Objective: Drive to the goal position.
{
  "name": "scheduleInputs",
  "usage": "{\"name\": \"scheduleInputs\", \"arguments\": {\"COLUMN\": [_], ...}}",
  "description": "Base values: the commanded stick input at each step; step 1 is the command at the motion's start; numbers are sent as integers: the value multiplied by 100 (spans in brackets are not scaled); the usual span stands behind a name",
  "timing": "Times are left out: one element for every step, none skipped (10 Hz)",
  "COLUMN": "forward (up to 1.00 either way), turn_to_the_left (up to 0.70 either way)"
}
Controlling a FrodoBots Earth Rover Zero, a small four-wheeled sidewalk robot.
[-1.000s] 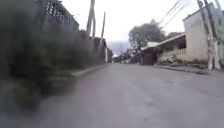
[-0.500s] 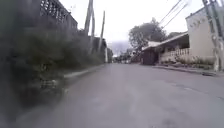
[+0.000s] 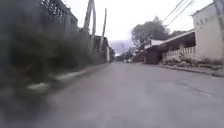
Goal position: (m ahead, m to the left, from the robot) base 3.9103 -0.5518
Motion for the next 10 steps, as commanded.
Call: {"name": "scheduleInputs", "arguments": {"forward": [100,100,100,100,100,100,100,100,100,100], "turn_to_the_left": [0,0,0,0,0,0,0,0,0,0]}}
